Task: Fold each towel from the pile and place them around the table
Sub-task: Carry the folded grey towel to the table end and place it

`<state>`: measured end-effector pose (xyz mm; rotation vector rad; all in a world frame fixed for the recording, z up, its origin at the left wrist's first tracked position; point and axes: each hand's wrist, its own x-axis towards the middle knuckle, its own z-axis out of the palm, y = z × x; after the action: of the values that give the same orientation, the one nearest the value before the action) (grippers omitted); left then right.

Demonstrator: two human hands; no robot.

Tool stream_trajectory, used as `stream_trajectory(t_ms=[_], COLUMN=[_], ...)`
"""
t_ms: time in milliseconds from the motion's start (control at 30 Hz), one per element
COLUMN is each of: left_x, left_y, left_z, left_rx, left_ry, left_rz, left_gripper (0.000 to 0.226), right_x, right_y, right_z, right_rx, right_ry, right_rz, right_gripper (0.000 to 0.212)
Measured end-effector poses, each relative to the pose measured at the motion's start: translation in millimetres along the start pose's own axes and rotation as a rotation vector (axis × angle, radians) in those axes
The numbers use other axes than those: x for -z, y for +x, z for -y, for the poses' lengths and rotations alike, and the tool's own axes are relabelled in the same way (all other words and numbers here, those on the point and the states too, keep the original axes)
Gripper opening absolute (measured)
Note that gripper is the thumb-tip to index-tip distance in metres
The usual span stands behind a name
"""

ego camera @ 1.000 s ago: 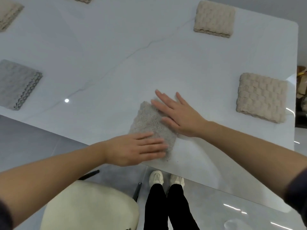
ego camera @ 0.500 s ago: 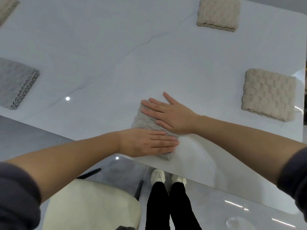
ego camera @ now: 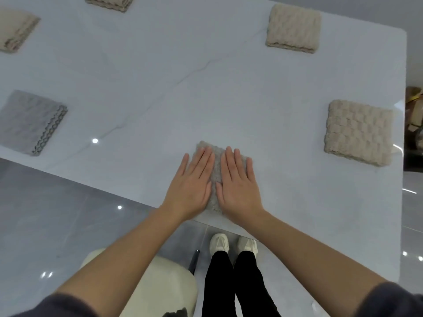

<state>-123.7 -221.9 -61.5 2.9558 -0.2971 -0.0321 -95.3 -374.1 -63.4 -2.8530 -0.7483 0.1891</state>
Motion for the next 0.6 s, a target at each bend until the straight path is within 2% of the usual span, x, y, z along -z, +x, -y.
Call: stream_trajectory(t_ms=[300, 467, 600], left_x=[0.2, 3.7, -1.7], left_y=[0.1, 6.7, 6.5], left_z=[0.1, -15.4, -18.2], left_rx=[0.045, 0.036, 0.065], left_ry=[0.045, 0.027, 0.037], left_rz=[0.08, 0.052, 0.097], left_gripper=[0.063, 0.062, 0.063], right_x=[1.8, 8.0, 9.8], right_y=[0.5, -0.7, -3.3], right_z=[-7.3, -19.1, -33.2], right_rx=[0.025, 0.027, 0.082], right_ry=[-0.048, -0.05, -0.055], right_rz=[0.019, 0.029, 0.055], right_gripper=[0.066, 0.066, 0.065])
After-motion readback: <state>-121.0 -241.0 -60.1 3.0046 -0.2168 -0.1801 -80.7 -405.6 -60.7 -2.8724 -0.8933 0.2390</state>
